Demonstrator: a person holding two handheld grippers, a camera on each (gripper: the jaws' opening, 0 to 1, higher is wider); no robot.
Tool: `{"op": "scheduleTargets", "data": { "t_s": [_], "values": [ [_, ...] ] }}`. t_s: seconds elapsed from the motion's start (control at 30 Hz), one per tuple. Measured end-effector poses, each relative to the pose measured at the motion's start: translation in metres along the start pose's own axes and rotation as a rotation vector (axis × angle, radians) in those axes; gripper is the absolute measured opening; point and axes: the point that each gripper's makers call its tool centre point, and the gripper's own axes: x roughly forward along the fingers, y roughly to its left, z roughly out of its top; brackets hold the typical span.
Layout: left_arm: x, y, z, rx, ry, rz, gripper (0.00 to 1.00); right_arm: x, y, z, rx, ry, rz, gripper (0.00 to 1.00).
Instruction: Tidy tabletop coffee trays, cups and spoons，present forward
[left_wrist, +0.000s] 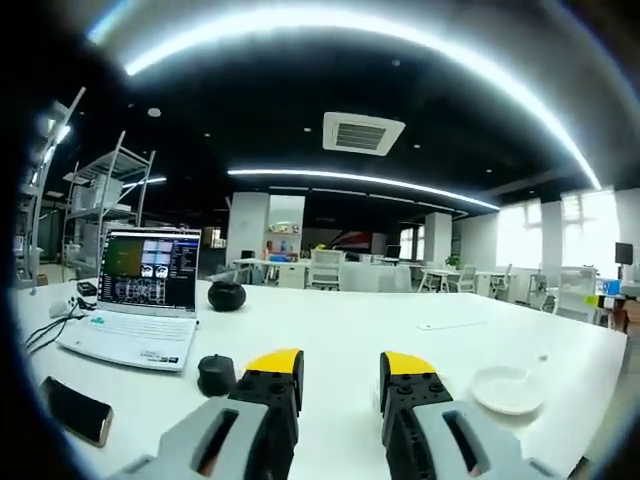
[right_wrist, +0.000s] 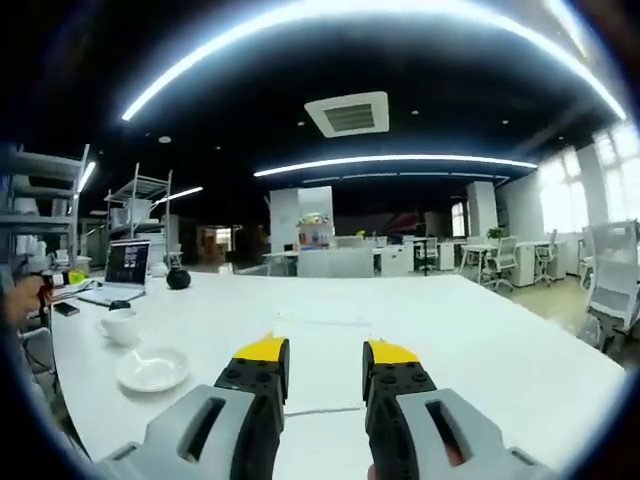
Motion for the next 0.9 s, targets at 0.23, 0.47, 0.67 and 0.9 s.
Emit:
{"op": "scheduleTargets", "data": {
  "t_s": [0.23, 0.47, 0.67, 0.9],
  "values": [
    [0.001, 0.001, 0.005, -0.051, 0.073, -0.052, 0.32, 0.021, 0.020, 0.022, -0.024, 0.029, 0.105, 0.30],
    [0.001, 0.004, 0.006, -0.038, 0.132, -0.063, 0.32, 0.044, 0.050, 0.043, -0.003, 0.030, 0.198, 0.30],
    [0.004, 0.006, -0.006, -0.047, 0.241, -0.092, 0.32, 0.067, 0.084, 0.052, -0.026, 0.077, 0.282, 0.30],
    [0.010, 0.006, -0.014, -0.075, 0.325, -0.137, 0.32, 0.099, 0.135, 0.060, -0.037, 0.147, 0.413, 0.30]
  ]
}}
